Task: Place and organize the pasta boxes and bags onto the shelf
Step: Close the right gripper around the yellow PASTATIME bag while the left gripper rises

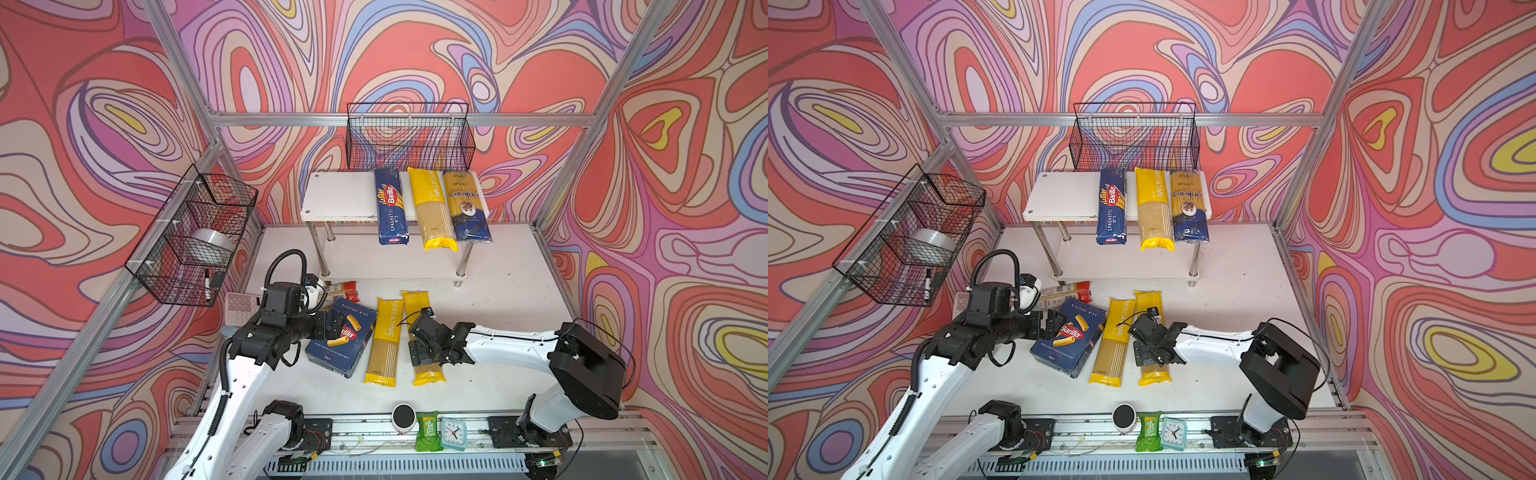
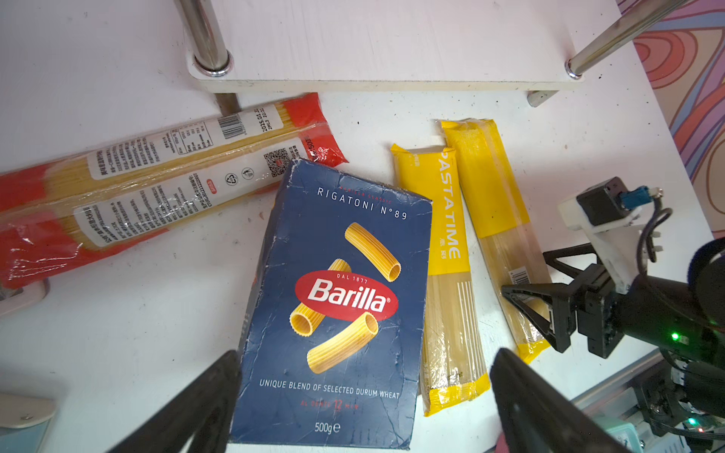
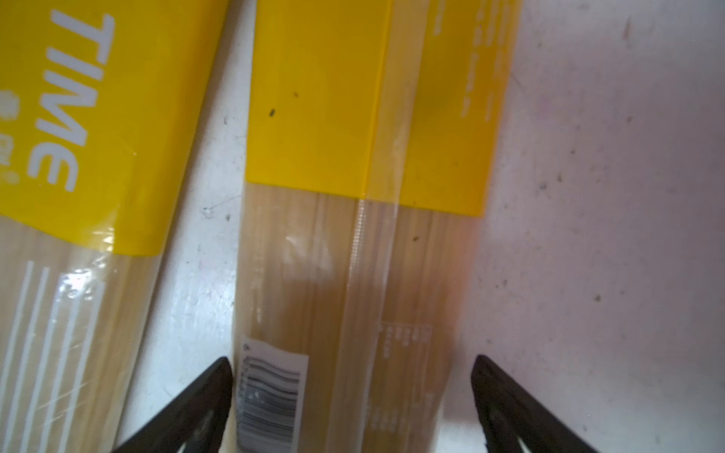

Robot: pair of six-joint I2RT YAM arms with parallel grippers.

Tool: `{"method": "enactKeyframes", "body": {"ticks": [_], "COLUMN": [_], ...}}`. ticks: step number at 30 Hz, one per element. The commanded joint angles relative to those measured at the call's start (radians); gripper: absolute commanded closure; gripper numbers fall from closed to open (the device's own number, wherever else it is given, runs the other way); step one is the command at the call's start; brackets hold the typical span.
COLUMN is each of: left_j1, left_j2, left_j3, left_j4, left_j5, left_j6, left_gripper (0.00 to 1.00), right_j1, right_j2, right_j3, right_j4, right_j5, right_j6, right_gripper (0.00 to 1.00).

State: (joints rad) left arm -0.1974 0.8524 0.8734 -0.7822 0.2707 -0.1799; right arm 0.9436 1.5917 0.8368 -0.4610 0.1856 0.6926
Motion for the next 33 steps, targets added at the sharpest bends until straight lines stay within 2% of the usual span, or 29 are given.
{"method": "enactKeyframes", "body": {"ticks": [1, 5, 11, 20, 27, 33], "left_j1": [-0.003, -0.003, -0.003, -0.003, -0.002, -0.004], "left_j2": [-0.009, -0.013, -0.016, -0.013, -0.013, -0.013], "left_j3": [-0.01, -0.009, -0.011, -0.012, -0.011, -0.011], "left_j4": [0.0, 0.0, 0.0, -0.003, -0.005, -0.005], "left_j5": [-0.018, -0.023, -0.029, -0.041, -0.046, -0.048], "left_j6": [0.008, 0.007, 0.005, 0.003, 0.002, 0.002], "left_gripper": [0.0, 0.0, 0.0, 0.0, 0.0, 0.0], "right_j1": [0.001, 0.001, 0.004, 0.012, 0.011, 0.012], "right_j2": [0.017, 0.03, 0.039, 0.022, -0.008, -0.054], "right_j3": [-0.011, -0.023, -0.038, -0.049, -0.072, -0.092], "right_j4": [0.025, 0.044, 0.052, 0.049, 0.063, 0.094], "right_j5": [-0.01, -0.02, -0.024, 0.004, 0.016, 0.005], "right_j6": [0.01, 0.017, 0.027, 0.053, 0.074, 0.095], "right_gripper": [0.02, 0.04, 0.11, 0.32, 0.45, 0.65]}}
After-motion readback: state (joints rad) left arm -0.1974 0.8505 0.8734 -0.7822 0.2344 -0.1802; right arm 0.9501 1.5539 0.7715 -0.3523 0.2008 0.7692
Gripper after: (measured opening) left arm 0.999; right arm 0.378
